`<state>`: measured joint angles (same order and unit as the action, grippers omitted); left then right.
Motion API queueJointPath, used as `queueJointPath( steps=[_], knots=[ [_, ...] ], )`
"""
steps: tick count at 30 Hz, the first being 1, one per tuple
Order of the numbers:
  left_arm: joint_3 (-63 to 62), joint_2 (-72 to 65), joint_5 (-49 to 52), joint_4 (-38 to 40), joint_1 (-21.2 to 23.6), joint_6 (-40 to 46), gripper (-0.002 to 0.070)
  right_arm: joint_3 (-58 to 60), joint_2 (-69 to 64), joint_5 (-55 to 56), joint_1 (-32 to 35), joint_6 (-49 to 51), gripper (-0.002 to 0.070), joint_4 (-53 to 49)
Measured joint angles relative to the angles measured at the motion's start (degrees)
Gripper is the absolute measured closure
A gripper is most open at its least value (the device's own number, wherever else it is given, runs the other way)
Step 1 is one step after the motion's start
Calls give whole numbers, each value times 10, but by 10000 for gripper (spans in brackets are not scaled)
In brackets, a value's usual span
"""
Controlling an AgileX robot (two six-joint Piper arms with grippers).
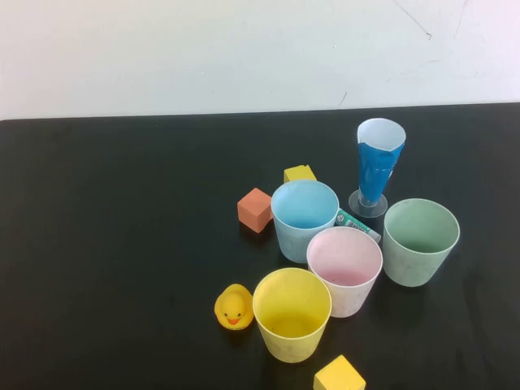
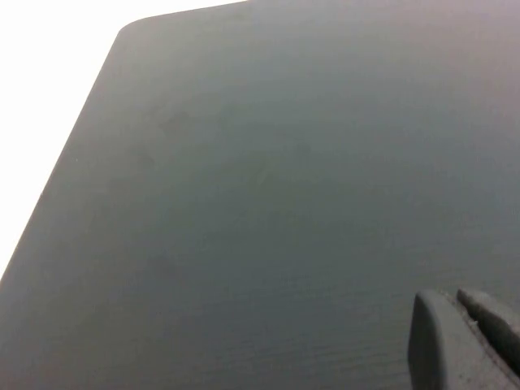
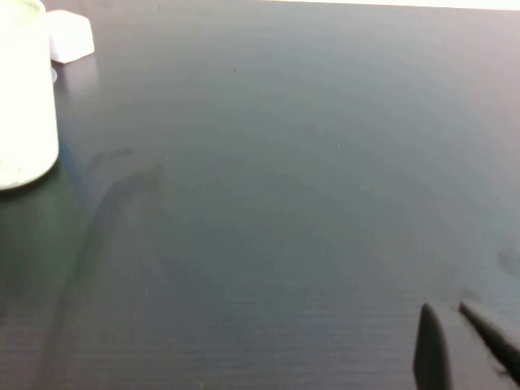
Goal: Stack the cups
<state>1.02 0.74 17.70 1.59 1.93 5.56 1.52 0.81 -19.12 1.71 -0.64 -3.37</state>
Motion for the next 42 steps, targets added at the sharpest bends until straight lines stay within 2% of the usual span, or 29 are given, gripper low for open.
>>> queueJointPath(
  steps=[35, 38, 40, 42],
  knots=[
    [0, 0, 0, 2, 0, 0, 677, 0, 0, 0, 0, -2, 678, 20],
    [0, 0, -13, 56, 0, 0, 677, 0, 0, 0, 0, -2, 679, 74],
    [1, 0, -33, 147, 0, 0, 677, 0, 0, 0, 0, 6, 679, 136],
    [1, 0, -65, 277, 0, 0, 677, 1, 0, -1, 0, 28, 678, 235]
  ],
)
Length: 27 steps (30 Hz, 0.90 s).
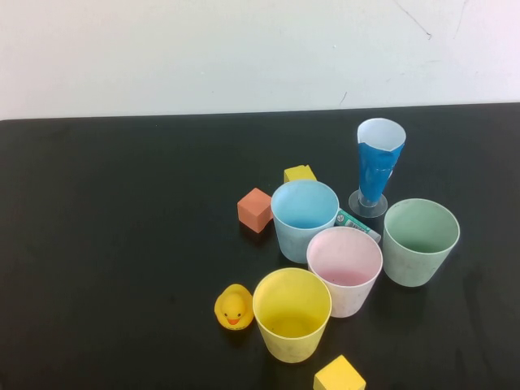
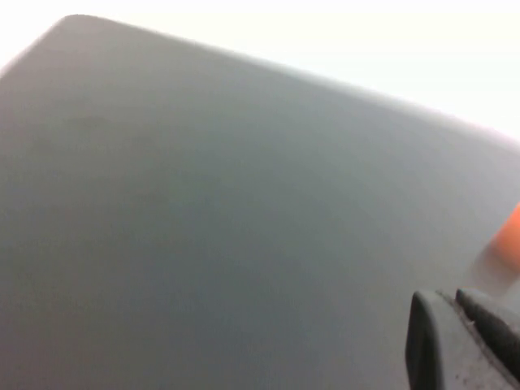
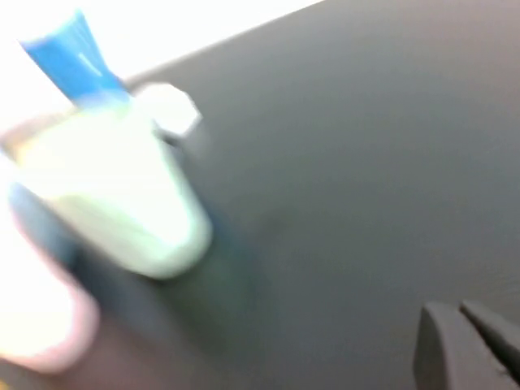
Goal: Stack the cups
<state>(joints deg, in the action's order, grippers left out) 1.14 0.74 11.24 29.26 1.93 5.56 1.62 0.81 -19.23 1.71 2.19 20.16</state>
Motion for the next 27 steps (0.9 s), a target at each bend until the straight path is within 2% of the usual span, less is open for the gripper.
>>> queueJointPath(
  steps=[3, 5, 8, 10, 15, 19, 23, 27],
  knots=[
    [0, 0, -48, 217, -1, -1, 677, 0, 0, 0, 0, 29, 678, 137],
    [0, 0, -80, 351, -1, -1, 677, 0, 0, 0, 0, 36, 678, 187],
    [0, 0, -149, 478, -1, -2, 677, 0, 0, 1, 0, 33, 679, 206],
    [0, 0, -213, 535, -1, -2, 677, 0, 0, 7, 0, 5, 678, 202],
    [0, 0, -343, 610, -1, 4, 677, 0, 0, 19, 0, -49, 678, 199],
    [0, 0, -387, 627, -1, 63, 677, 0, 0, 20, 0, -60, 678, 198],
    [0, 0, -363, 631, -1, 72, 677, 0, 0, 2, 0, -91, 679, 196],
    [0, 0, -270, 620, -1, 75, 677, 0, 0, -9, 0, -122, 679, 194]
  ],
)
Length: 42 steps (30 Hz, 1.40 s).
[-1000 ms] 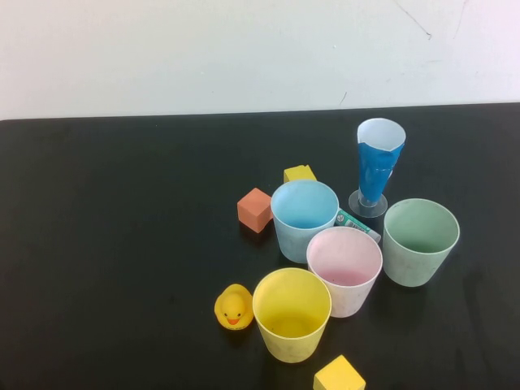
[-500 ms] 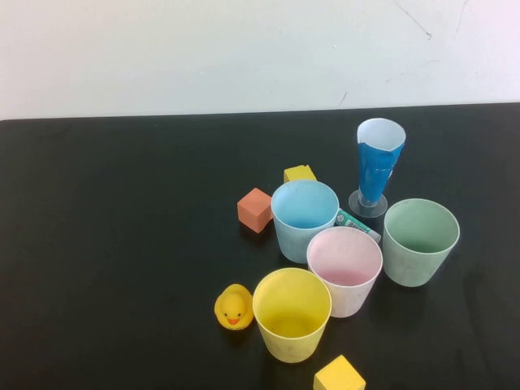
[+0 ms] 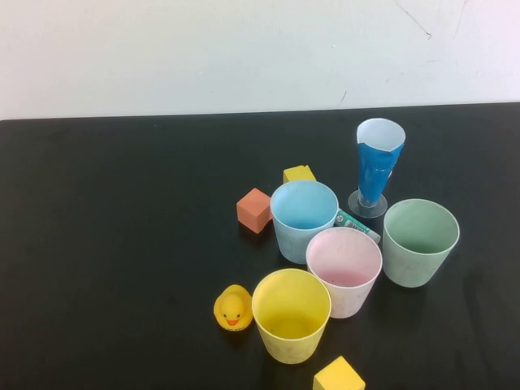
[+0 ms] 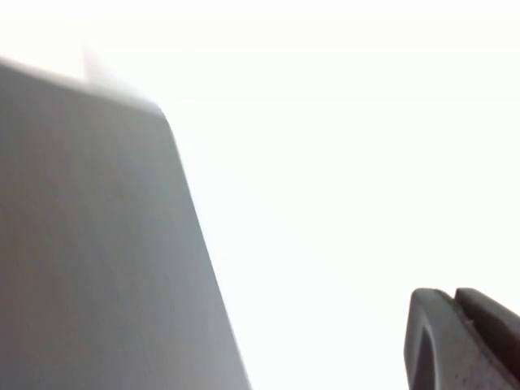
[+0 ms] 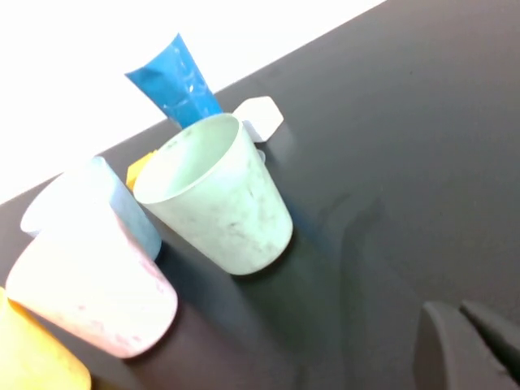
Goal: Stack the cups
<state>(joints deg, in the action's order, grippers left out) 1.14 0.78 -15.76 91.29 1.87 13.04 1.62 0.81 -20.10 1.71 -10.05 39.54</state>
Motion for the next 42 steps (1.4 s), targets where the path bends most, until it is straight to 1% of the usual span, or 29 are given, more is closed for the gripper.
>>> queueJointPath(
  steps=[4, 5, 8, 12, 14, 18, 20, 22, 25, 27, 30, 33, 36, 37, 41, 42],
  knots=[
    [0, 0, 80, -102, 0, 7, 677, 0, 0, -2, 0, -12, 678, 0],
    [-5, 0, 112, -145, 0, 17, 677, 0, 0, -2, 0, -18, 678, 0],
    [-50, -9, 201, -239, 0, 47, 677, 0, 0, -2, 0, -24, 678, 0],
    [-175, -108, 370, -400, 0, 70, 677, 0, 0, -4, 0, -28, 679, 0],
    [-247, -184, 461, -474, 0, 73, 677, 0, 0, -6, 0, -28, 679, 0],
    [-368, -321, 588, -573, -14, 76, 677, 0, 0, -12, 0, -29, 679, 0],
    [-425, -384, 630, -615, -33, 84, 677, 0, 0, -12, 0, -29, 679, 0],
    [-475, -435, 659, -649, -57, 110, 677, 0, 0, -12, 0, -29, 679, 0],
    [-534, -508, 686, -696, -111, 142, 677, 0, 0, -13, 0, -29, 679, 0],
    [-567, -548, 700, -719, -148, 146, 677, 0, 0, -14, 0, -29, 679, 0],
    [-619, -611, 722, -755, -206, 120, 677, 0, 0, -14, 0, -29, 679, 0],
    [-670, -677, 756, -795, -263, 72, 666, 0, 0, -14, 0, -30, 679, 0],
    [-725, -750, 801, -819, -304, 40, 596, 0, 0, -15, 0, -30, 679, 0],
    [-745, -768, 815, -821, -314, 35, 552, 0, 0, -15, 0, -33, 679, 0],
    [-819, -849, 844, -823, -349, 12, 311, 0, 0, -15, 0, -39, 678, 0],
    [-832, -863, 843, -823, -354, 8, 267, 0, 0, -15, 0, -41, 678, 0]
  ],
)
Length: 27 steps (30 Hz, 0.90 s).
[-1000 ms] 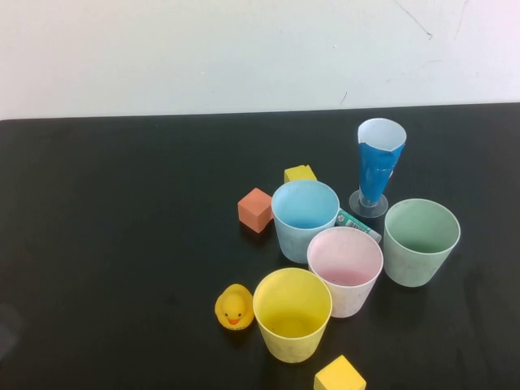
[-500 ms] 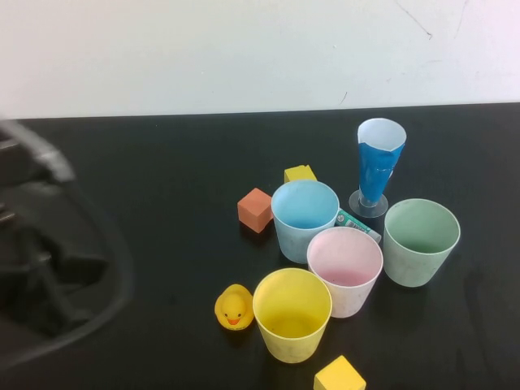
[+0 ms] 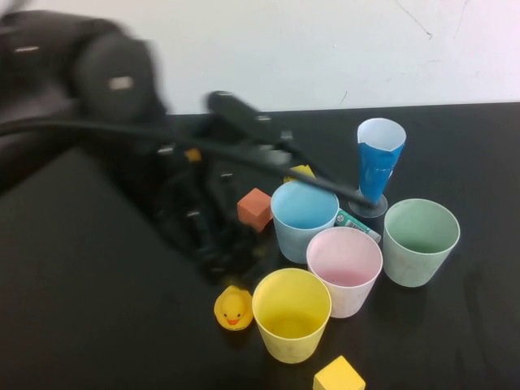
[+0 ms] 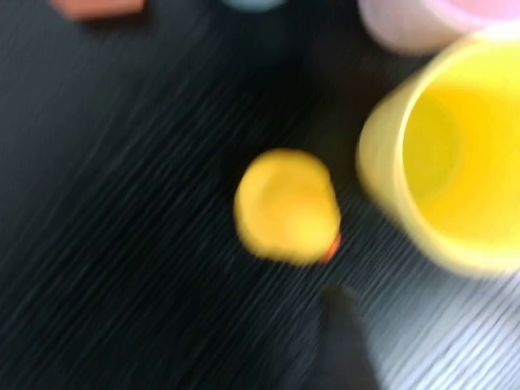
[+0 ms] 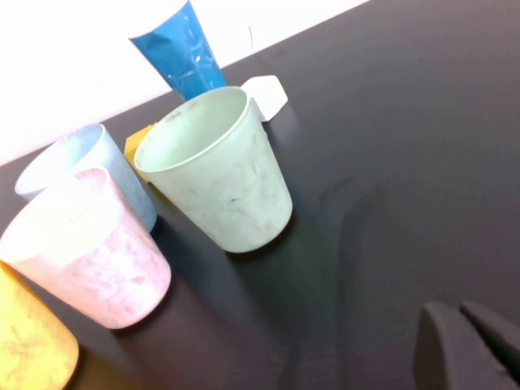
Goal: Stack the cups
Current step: Pick up the yellow cup
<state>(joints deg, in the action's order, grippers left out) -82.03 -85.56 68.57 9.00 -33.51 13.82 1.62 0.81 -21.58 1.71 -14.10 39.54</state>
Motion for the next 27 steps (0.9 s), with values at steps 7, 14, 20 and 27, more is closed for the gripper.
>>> queueJointPath(
  steps=[7, 14, 20, 27],
  knots=[
    [-63, -88, 3, 3, -26, -8, 180, 0, 0, 0, 0, -3, 679, 0],
    [-65, -152, 4, -40, -44, -8, 195, 0, 0, 0, 0, -12, 679, 0],
    [-65, -186, -1, -47, -44, -9, 457, 0, 0, 0, 0, -15, 679, 0],
    [-65, -174, 7, -53, -44, -9, 660, 0, 0, 0, 0, -15, 679, 0]
  ],
)
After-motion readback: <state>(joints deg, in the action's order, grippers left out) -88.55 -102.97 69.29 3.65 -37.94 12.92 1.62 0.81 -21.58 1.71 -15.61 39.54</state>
